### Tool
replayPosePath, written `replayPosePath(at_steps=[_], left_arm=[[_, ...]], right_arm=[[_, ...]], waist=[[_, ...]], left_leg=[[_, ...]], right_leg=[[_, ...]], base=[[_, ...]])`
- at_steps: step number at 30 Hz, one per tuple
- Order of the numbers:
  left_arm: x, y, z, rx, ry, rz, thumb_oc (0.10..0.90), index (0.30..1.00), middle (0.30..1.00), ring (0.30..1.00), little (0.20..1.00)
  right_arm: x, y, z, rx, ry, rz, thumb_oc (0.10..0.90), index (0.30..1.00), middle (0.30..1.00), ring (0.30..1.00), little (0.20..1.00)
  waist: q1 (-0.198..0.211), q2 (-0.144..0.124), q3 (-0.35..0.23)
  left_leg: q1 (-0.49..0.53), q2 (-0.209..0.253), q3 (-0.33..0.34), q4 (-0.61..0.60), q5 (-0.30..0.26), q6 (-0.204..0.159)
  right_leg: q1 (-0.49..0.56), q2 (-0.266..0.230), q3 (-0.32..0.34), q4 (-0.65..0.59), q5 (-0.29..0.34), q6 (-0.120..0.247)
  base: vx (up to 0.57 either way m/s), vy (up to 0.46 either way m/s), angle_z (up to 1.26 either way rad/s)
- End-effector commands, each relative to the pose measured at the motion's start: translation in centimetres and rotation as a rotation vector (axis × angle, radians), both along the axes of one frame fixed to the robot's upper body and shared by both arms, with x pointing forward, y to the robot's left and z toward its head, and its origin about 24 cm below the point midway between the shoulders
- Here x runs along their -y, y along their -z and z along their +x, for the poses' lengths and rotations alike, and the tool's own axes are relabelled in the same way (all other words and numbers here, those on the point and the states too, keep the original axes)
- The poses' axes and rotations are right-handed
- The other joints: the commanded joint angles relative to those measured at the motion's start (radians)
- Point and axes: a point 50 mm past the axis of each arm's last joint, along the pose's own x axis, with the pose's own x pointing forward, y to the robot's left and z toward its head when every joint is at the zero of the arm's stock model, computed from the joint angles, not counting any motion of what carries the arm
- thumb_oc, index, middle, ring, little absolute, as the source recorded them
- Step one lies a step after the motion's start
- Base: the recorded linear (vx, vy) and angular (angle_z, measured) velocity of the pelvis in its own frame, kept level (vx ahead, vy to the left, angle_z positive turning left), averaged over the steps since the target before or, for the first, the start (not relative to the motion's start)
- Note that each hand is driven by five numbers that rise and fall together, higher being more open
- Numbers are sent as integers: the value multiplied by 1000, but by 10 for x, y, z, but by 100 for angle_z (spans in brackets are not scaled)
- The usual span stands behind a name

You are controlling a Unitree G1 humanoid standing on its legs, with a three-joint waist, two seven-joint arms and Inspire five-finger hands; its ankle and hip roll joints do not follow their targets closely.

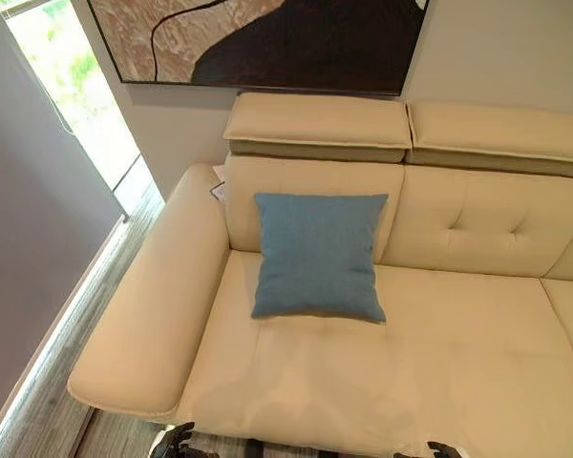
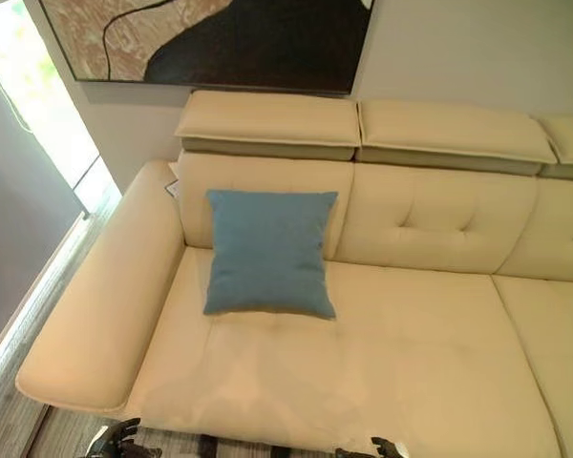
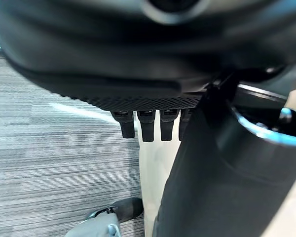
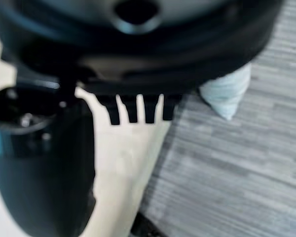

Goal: Pick up all the scattered cushions and arrange them neatly on the sofa.

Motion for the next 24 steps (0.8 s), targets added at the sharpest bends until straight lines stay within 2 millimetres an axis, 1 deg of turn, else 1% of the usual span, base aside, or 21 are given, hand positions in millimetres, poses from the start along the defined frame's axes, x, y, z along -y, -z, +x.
replayPosePath(at_steps=[1,2,3,4,6,7,8,11,12,13,14,15,16,17,18,19,20,21,22,23,24], left_arm=[[0,-3,9,43,-3,-1,800,900,900,900,900],[3,-2,8,40,3,-8,800,900,900,900,900],[5,-2,12,45,14,-12,800,900,900,900,900],[5,-2,12,45,14,-12,800,900,900,900,900],[8,-3,17,55,38,-13,800,900,900,900,900],[8,-3,17,55,38,-13,800,900,900,900,900],[11,-5,25,81,54,-9,800,900,900,900,900],[11,-6,26,78,78,-1,800,900,900,900,900],[9,-6,27,75,87,12,800,900,900,900,900],[7,-8,32,82,95,23,800,900,900,900,900],[5,-9,33,84,94,26,800,900,900,900,900],[4,-10,34,85,81,26,800,900,900,900,900],[4,-10,34,86,81,26,800,900,900,900,900],[1,-9,32,77,65,25,800,900,900,900,900],[1,-9,32,77,65,25,800,900,900,900,900],[-2,-8,27,59,42,26,800,900,900,900,900],[-2,-8,27,60,42,26,800,900,900,900,900],[-4,-6,20,29,37,31,800,900,900,900,900],[-4,-6,20,29,37,31,800,900,900,900,900],[-3,-4,16,18,35,31,800,900,900,900,900],[-3,-4,15,15,36,32,800,900,900,900,900]], right_arm=[[14,-7,7,33,36,-29,800,900,900,900,900],[14,-6,4,19,37,-29,800,900,900,900,900],[13,-4,2,1,40,-31,800,900,900,900,900],[13,-4,2,1,40,-31,800,900,900,900,900],[11,-2,1,-19,33,-31,800,900,900,900,900],[11,-2,1,-19,33,-31,800,900,900,900,900],[6,-2,5,-18,17,-31,800,900,900,900,900],[-2,1,8,-23,-11,-16,800,900,900,900,900],[-5,2,11,-21,-18,-8,800,900,900,900,900],[-8,2,14,-17,-24,-4,800,900,900,900,900],[-9,2,14,-21,-28,0,800,900,900,900,900],[-11,4,12,-37,-34,3,800,900,900,900,900],[-11,4,12,-37,-34,4,800,900,900,900,900],[-11,5,7,-52,-19,12,800,900,900,900,900],[-11,5,7,-52,-19,12,800,900,900,900,900],[-11,6,3,-67,-2,15,800,900,900,900,900],[-11,6,3,-67,-2,15,800,900,900,900,900],[-10,7,-1,-75,13,18,800,900,900,900,900],[-10,7,0,-74,13,18,800,900,900,900,900],[-11,7,0,-70,14,20,800,900,900,900,900],[-12,7,0,-67,16,25,800,900,900,900,900]], waist=[[-17,0,-12],[-20,6,-15],[-28,8,-13],[-27,8,-14],[-29,2,-8],[-29,2,-8],[-29,-12,3],[-21,-26,9],[-22,-29,18],[-18,-26,31],[-15,-24,31],[5,-10,36],[4,-11,35],[19,-1,27],[19,-1,25],[33,10,12],[33,10,10],[57,8,-5],[57,9,-7],[67,-1,-14],[68,-10,-27]], left_leg=[[132,-46,-33,83,-217,53],[146,-43,-33,52,-220,57],[157,-45,-27,12,-220,66],[157,-45,-26,11,-219,66],[158,-57,-21,-20,-215,79],[158,-57,-21,-20,-215,79],[143,-82,-26,-38,-205,89],[130,-104,-21,-79,-182,101],[122,-107,-16,-87,-167,106],[104,-100,-9,-84,-154,112],[89,-99,-3,-86,-144,115],[78,-91,4,-95,-123,125],[75,-93,3,-95,-120,126],[73,-85,2,-114,-98,133],[69,-86,2,-113,-96,134],[68,-73,6,-126,-87,137],[64,-73,6,-125,-86,137],[55,-69,18,-110,-89,134],[51,-68,19,-109,-89,134],[45,-74,26,-98,-91,132],[35,-75,31,-98,-84,126]], right_leg=[[-24,-24,57,108,-115,181],[-36,-25,60,113,-106,184],[-73,-32,74,121,-77,193],[-73,-32,75,121,-77,193],[-112,-42,84,114,-36,210],[-113,-42,84,114,-36,210],[-155,-57,86,96,11,235],[-187,-65,76,58,39,258],[-215,-67,73,80,48,262],[-220,-63,63,120,13,258],[-224,-70,48,152,-9,249],[-192,-77,20,234,-71,218],[-195,-79,20,234,-70,219],[-155,-74,30,320,-129,202],[-158,-74,30,318,-127,202],[-123,-75,51,383,-175,194],[-125,-75,51,380,-172,194],[-49,-92,63,376,-188,201],[-51,-91,63,373,-185,201],[-26,-91,65,343,-183,192],[-5,-77,73,298,-190,202]], base=[[-128,145,-8],[-214,203,-4],[-184,144,5],[-233,176,-2],[-179,118,-22],[-286,170,-28],[-297,179,-15],[-283,160,-38],[-358,106,-39],[-386,90,-29],[-437,106,-45],[-272,78,-51],[-307,71,-64],[-145,23,-35],[-226,6,-20],[-92,-13,-6],[-167,-66,-15],[-83,-50,-18],[-89,-94,-15],[-13,-80,-10],[-8,-117,-12]])
